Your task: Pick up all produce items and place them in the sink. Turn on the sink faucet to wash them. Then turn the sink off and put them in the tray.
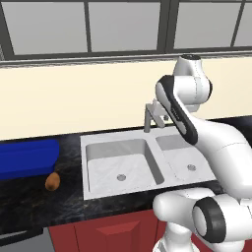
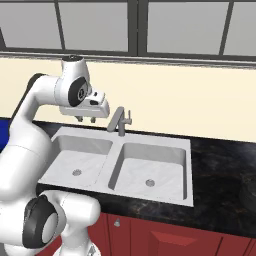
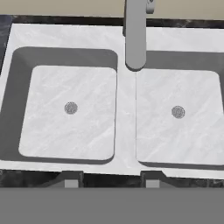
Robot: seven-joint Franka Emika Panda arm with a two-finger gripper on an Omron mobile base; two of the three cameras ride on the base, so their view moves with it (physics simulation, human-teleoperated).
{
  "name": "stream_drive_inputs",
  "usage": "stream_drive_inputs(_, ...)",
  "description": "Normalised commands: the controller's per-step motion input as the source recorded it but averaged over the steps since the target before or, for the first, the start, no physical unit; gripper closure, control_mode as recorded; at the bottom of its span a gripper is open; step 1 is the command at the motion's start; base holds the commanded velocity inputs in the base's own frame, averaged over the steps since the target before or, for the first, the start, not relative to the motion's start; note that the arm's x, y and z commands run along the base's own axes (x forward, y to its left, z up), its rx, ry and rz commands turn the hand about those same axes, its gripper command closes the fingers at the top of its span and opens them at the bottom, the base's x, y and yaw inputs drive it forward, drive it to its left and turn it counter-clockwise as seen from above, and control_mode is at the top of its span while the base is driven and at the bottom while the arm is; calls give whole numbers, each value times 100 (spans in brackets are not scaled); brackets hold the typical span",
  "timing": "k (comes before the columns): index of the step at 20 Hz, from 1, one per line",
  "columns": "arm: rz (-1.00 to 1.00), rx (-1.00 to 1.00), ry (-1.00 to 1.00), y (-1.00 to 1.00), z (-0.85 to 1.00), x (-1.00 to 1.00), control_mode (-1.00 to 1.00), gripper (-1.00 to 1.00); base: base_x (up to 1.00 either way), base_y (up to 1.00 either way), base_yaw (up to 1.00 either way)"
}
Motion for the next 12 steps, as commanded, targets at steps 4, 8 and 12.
stream_drive_inputs(4, 0, 0, -2, 2, 0, -4, -100, -100, 0, 0, 0)
stream_drive_inputs(8, 0, 0, -2, 18, 0, -12, -100, -100, 0, 0, 0)
stream_drive_inputs(12, 0, -1, 0, 30, -5, -13, -100, -100, 0, 0, 0)
